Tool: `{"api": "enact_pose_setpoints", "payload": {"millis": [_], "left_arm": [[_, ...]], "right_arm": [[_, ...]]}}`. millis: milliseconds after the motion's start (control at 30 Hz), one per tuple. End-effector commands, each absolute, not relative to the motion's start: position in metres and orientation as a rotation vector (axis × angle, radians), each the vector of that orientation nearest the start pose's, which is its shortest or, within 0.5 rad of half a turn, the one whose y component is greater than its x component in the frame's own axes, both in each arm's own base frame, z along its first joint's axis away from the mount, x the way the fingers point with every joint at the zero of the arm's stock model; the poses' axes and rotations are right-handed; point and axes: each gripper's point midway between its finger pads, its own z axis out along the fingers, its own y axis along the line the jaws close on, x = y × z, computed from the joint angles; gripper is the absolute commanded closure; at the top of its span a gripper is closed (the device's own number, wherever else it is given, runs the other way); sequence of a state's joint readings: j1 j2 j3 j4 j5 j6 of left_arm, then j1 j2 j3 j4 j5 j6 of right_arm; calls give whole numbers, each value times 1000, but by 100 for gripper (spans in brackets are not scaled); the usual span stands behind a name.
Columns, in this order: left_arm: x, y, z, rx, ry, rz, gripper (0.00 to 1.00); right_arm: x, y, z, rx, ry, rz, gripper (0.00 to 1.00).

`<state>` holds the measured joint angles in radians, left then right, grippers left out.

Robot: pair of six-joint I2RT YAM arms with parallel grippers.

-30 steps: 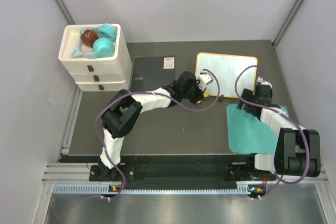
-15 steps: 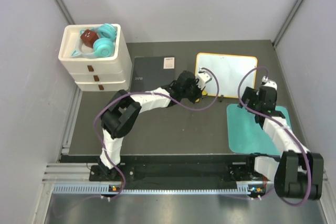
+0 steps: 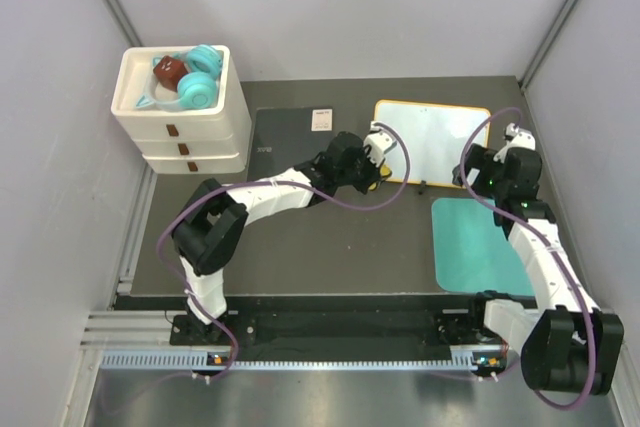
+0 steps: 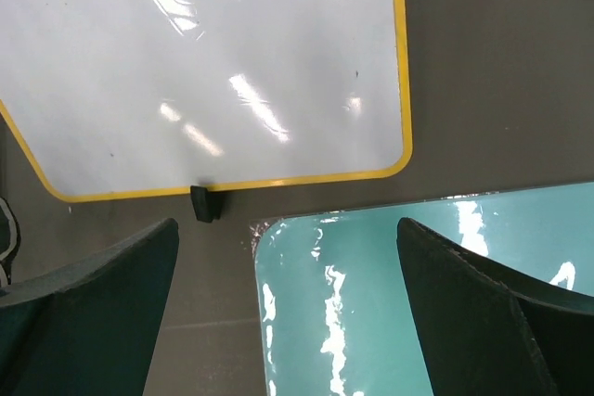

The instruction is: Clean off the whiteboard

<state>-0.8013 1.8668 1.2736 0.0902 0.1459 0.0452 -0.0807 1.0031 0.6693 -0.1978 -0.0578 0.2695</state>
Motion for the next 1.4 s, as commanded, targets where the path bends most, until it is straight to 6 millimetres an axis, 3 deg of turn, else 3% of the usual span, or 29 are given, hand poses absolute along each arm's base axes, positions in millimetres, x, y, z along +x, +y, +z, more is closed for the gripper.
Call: {"api": "enact_pose_setpoints", "payload": {"millis": [0, 67, 167, 267, 433, 467, 600, 767, 833, 900, 933, 1033, 1067, 1100, 1167, 1367], "left_arm": [[358, -394, 168, 880, 1834, -633, 100], [355, -392, 167, 901, 1855, -628, 99], [347, -389, 158, 929, 1893, -636, 83], [338, -378, 133, 964, 1986, -609, 68], [331, -367, 106, 968, 2072, -569, 52], [330, -366, 103, 969, 2078, -565, 43], [333, -361, 102, 955, 2078, -532, 22], [358, -356, 139, 829, 1978, -500, 15], [380, -355, 161, 732, 1923, -530, 14], [397, -357, 170, 703, 1890, -548, 15], [412, -351, 177, 672, 1866, -562, 16], [433, -351, 182, 655, 1824, -660, 17], [440, -355, 189, 646, 1776, -698, 17], [445, -357, 186, 645, 1757, -727, 17], [449, -360, 188, 665, 1730, -797, 18], [458, -382, 189, 736, 1699, -929, 19]], "right_arm": [[335, -7, 168, 312, 2061, 200, 1], [337, -9, 167, 321, 2073, 196, 1], [338, -17, 161, 351, 2105, 175, 1], [340, -19, 155, 372, 2124, 190, 1], [346, -15, 148, 363, 2152, 250, 1], [347, -14, 146, 360, 2162, 258, 1], [349, -12, 143, 362, 2167, 272, 1], [352, -21, 146, 397, 2138, 235, 1], [357, -22, 145, 381, 2111, 254, 1], [360, -21, 143, 353, 2093, 287, 1], [360, -26, 133, 368, 2101, 293, 1], [362, -26, 124, 377, 2094, 390, 1], [368, -37, 124, 423, 2053, 418, 1], [366, -32, 122, 418, 2043, 492, 1], [363, -41, 111, 492, 2022, 560, 1], [367, -42, 114, 492, 1981, 635, 1]]}}
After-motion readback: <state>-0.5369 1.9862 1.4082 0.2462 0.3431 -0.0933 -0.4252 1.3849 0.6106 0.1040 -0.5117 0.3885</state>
